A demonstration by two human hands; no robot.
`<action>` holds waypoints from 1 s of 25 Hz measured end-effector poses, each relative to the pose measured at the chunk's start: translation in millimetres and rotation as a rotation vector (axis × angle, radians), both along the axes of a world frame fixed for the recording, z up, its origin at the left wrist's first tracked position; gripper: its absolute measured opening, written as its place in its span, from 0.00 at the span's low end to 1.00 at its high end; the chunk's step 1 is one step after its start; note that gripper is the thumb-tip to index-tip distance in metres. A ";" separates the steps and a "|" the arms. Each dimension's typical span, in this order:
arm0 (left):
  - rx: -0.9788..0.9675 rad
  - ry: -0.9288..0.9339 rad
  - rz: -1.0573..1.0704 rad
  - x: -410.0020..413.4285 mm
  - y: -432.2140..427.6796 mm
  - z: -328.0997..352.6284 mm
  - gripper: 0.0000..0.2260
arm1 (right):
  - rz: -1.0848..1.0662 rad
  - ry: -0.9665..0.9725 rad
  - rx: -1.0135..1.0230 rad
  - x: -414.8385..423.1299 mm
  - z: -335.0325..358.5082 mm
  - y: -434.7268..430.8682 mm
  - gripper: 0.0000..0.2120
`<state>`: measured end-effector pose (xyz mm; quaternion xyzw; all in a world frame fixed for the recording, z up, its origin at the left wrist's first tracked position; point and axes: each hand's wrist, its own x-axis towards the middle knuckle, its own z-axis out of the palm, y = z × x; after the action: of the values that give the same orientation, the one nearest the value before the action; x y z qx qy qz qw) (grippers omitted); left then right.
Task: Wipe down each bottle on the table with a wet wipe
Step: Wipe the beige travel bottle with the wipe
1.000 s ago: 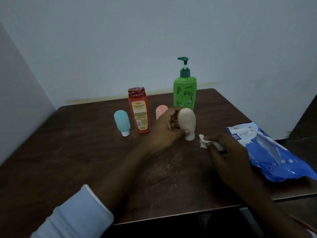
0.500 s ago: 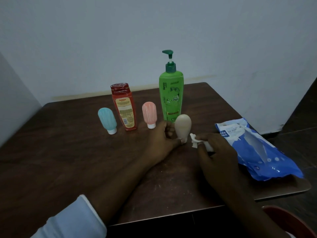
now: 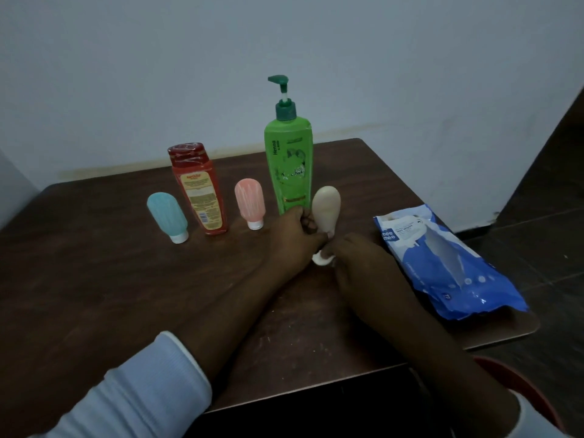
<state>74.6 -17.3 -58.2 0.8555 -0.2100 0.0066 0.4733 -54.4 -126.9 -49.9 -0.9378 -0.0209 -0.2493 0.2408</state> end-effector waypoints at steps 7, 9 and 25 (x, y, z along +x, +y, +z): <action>0.046 -0.055 0.053 6.0 -22.6 4.4 0.07 | 0.091 -0.070 -0.158 21.1 11.0 -20.9 0.05; 0.059 -0.048 0.059 9.2 -28.9 1.4 0.10 | 0.058 -0.117 -0.117 21.5 4.9 -23.0 0.05; 0.123 -0.122 0.149 23.2 -56.7 -2.2 0.13 | -0.115 0.226 0.065 34.9 -9.8 -33.7 0.15</action>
<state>97.8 -74.1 -60.4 0.8941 -0.1740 0.0811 0.4046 -19.6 -160.6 -59.7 -0.9512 0.0684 -0.1559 0.2574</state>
